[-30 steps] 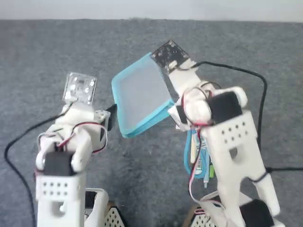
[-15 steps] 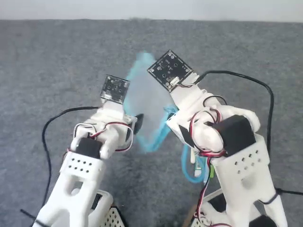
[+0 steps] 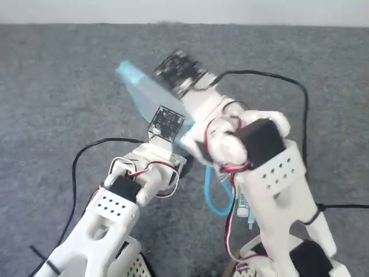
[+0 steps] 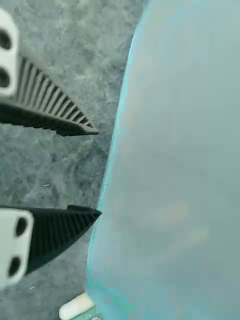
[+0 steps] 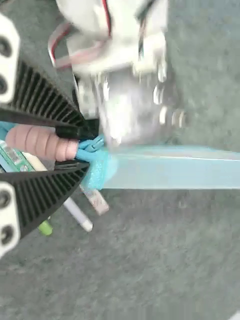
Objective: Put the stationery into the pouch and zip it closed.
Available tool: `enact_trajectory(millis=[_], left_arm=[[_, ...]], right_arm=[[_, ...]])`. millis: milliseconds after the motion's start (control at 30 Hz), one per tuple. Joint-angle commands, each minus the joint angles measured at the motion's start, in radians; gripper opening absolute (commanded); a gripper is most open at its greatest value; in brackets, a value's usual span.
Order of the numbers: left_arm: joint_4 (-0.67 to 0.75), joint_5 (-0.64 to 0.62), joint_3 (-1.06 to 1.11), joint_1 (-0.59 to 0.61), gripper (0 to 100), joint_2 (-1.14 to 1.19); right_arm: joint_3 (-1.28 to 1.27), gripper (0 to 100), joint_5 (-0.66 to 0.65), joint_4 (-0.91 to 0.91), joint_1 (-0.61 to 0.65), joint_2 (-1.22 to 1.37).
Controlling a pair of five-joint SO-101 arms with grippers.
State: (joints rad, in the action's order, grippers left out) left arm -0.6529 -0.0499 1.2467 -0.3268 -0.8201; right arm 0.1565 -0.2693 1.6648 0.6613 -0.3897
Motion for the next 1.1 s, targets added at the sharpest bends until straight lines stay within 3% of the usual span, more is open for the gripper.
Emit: enact_trajectory(millis=[0,167,500,767,1067], left_arm=[[0.029,-0.032,-0.013,0.002,22,-0.003],[0.029,-0.086,-0.018,0.149,22,-0.048],[-0.152,-0.112,-0.007,0.465,22,-0.482],[-0.213,-0.037,-0.03,0.569,22,-0.624],[-0.213,-0.029,-0.019,0.571,22,-0.624]], right_arm=[[0.012,0.7,-0.035,0.015,0.048,-0.068],[-0.141,0.7,-0.08,-0.059,0.048,-0.202],[-0.549,0.7,-0.1,-0.252,0.05,-0.412],[-0.605,0.7,-0.117,-0.246,0.053,-0.444],[-0.611,0.7,-0.112,-0.251,0.048,-0.438]])
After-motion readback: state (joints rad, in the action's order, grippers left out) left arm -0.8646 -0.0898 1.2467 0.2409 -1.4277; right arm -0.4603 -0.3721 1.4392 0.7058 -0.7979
